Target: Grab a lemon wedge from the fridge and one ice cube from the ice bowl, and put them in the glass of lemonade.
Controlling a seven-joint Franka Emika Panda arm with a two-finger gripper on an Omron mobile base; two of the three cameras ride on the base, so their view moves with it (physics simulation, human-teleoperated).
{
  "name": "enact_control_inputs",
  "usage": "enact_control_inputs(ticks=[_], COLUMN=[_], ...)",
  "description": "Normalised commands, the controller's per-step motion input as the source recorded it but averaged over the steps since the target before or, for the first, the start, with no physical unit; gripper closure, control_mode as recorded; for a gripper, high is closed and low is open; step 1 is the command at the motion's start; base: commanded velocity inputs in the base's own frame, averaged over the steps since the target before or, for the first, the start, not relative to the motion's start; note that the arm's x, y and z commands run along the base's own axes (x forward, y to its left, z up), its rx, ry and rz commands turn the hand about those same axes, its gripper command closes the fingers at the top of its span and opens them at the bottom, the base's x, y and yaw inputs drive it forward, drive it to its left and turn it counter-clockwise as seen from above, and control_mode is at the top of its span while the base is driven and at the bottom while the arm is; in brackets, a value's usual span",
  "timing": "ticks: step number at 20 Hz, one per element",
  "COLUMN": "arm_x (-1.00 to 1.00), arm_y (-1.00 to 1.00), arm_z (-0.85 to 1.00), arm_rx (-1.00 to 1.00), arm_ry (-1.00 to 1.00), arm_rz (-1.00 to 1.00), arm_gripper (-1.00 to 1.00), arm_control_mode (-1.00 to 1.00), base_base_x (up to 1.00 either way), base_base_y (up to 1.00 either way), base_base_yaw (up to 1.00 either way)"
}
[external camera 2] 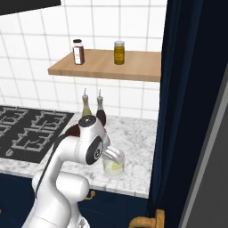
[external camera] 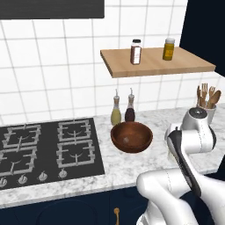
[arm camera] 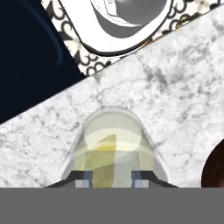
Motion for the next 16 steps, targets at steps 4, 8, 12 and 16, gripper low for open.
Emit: enact_control_inputs(ticks=[4, 8, 12, 16], arm_x=[0.24, 0.17, 0.28, 0.25], arm_y=[-0.18, -0.08, -0.07, -0.07], arm_z=[-0.15, -0.21, -0.17, -0.18], arm_rx=[0.0, 0.0, 0.0, 0.0], arm_ry=[0.0, 0.0, 0.0, 0.0], arm_rz=[0.0, 0.0, 0.0, 0.0], arm_gripper=[1.0, 1.0, 1.0, 1.0], arm_control_mode=[-1.0, -1.0, -1.0, -1.0], base_base_x=[0.0, 0.0, 0.0, 0.0], base_base_y=[0.0, 0.0, 0.0, 0.0], base_base_yaw=[0.0, 0.0, 0.0, 0.0])
